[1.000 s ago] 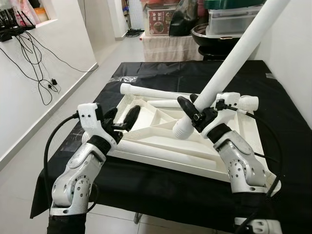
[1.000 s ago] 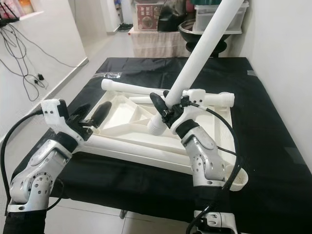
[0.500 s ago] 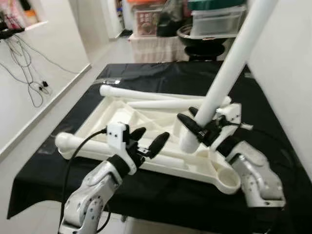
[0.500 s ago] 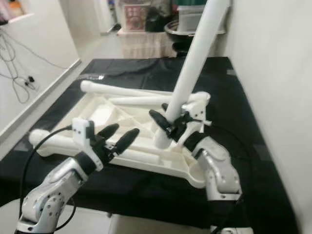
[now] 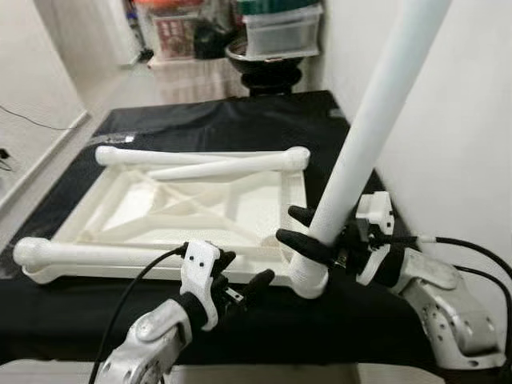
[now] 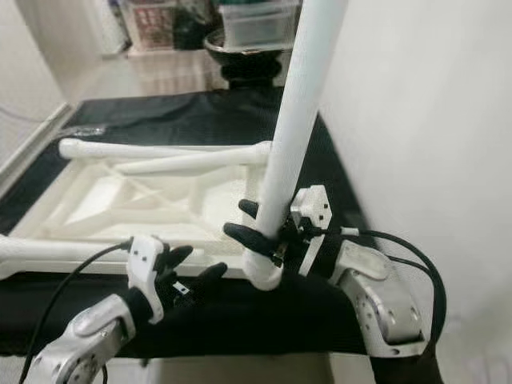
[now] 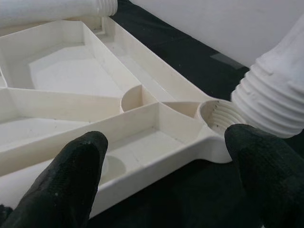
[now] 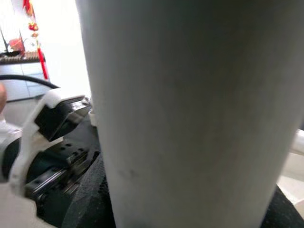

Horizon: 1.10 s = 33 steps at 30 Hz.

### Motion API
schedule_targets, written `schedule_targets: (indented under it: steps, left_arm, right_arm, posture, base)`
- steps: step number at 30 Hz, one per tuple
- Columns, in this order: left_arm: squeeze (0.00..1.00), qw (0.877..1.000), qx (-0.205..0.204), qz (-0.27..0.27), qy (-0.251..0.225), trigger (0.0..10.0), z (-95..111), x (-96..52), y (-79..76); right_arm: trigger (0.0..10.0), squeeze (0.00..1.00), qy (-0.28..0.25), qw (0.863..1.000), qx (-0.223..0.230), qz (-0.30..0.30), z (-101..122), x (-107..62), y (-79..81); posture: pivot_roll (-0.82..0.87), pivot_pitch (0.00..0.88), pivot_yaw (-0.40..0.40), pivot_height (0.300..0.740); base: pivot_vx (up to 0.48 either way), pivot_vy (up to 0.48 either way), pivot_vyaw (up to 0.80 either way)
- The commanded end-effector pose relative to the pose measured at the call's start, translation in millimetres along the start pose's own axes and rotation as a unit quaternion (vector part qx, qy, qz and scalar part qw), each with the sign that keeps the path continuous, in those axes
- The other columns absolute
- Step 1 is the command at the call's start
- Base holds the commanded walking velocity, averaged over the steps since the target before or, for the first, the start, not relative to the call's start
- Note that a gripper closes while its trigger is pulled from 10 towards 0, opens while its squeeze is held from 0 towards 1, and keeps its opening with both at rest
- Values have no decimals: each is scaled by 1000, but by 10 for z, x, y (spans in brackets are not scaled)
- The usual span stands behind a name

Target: Building children table

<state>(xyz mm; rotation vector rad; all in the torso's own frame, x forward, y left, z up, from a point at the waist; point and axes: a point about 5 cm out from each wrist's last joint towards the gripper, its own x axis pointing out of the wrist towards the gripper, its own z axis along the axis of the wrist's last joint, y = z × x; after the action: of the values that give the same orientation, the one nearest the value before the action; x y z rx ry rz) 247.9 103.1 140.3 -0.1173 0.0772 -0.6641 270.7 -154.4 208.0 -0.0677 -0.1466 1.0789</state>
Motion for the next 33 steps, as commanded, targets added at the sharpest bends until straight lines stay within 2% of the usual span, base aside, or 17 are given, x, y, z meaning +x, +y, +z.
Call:
schedule_targets:
  steps: [1, 5, 9, 10, 11, 12, 14, 16, 17, 18, 19, 21, 22, 23, 25, 27, 33]
  left_arm:
    - [0, 999, 14, 37, 10, 10000, -23, -79, 115]
    - [0, 997, 34, 68, -16, 10000, 99, -119, 179]
    - [0, 991, 101, 81, -19, 10000, 228, -159, 227]
    - [0, 991, 101, 81, -19, 10000, 228, -159, 227]
    - [0, 982, 176, 74, -15, 10000, 350, -183, 267]
    - [0, 982, 176, 74, -15, 10000, 350, -183, 267]
    - [0, 973, 227, 41, -1, 10000, 394, -211, 245]
    - [0, 978, 199, -36, 56, 10000, 240, -306, 98]
    - [0, 978, 199, -36, 56, 10000, 240, -306, 98]
    - [0, 980, 159, -84, 89, 10000, 107, -387, -39]
    - [0, 980, 159, -84, 89, 10000, 107, -387, -39]
    - [0, 976, 100, -147, 122, 10000, -57, -509, -260]
    - [0, 976, 100, -147, 122, 10000, -57, -509, -260]
    - [0, 979, 49, -157, 123, 10000, -116, -529, -347]
    - [0, 979, 49, -157, 123, 10000, -116, -529, -347]
    - [0, 982, -7, -153, 113, 10000, -161, -515, -399]
    - [0, 983, 7, -142, 113, 10000, -235, -439, -370]
  right_arm:
    - [10000, 0, 4, 999, -3, 33, 6, 31, 98]
    - [10000, 0, 24, 999, -11, 44, -28, 18, 123]
    - [10000, 0, 40, 998, -22, 33, -48, -3, 70]
    - [10000, 0, 40, 998, -22, 33, -48, -3, 70]
    - [10000, 0, 51, 998, -35, 12, -68, -7, -2]
    - [10000, 0, 51, 998, -35, 12, -68, -7, -2]
    - [10000, 0, 57, 997, -45, -2, -76, -10, -47]
    - [10000, 0, 51, 997, -50, -20, -42, -12, -111]
    - [10000, 0, 51, 997, -50, -20, -42, -12, -111]
    - [10000, 0, 44, 997, -51, -30, -3, -20, -157]
    - [10000, 0, 44, 997, -51, -30, -3, -20, -157]
    - [10000, 0, 30, 998, -48, -41, 67, -46, -220]
    - [10000, 0, 30, 998, -48, -41, 67, -46, -220]
    - [10000, 0, 7, 998, -35, -45, 126, -62, -248]
    - [10000, 0, 7, 998, -35, -45, 126, -62, -248]
    - [10000, 0, -17, 999, -18, -39, 161, -58, -243]
    - [10000, 0, -16, 999, -11, -26, 132, -66, -257]
  posture:
    - [-67, 111, 76, 740]
    - [-61, 116, 82, 740]
    - [-55, 119, 84, 740]
    - [-55, 119, 84, 740]
    - [-49, 121, 89, 740]
    - [-49, 121, 89, 740]
    - [-49, 121, 89, 740]
    - [-44, 121, 100, 740]
    - [-44, 121, 100, 740]
    - [-45, 123, 101, 740]
    - [-45, 123, 101, 740]
    - [-41, 128, 103, 740]
    - [-41, 128, 103, 740]
    - [-44, 132, 104, 740]
    - [-44, 132, 104, 740]
    - [-46, 139, 99, 740]
    - [-61, 142, 109, 740]
  base:
    - [0, 480, 0]
    - [0, 240, 0]
    - [0, 0, 0]
    - [0, 0, 0]
    - [0, 0, 0]
    - [0, 0, 0]
    - [0, 0, 0]
    - [0, 0, 0]
    - [0, 0, 0]
    - [0, 0, 0]
    - [0, 0, 0]
    - [0, 0, 0]
    - [0, 0, 0]
    - [0, 0, 0]
    - [0, 0, 0]
    - [0, 0, 0]
    - [0, 0, 0]
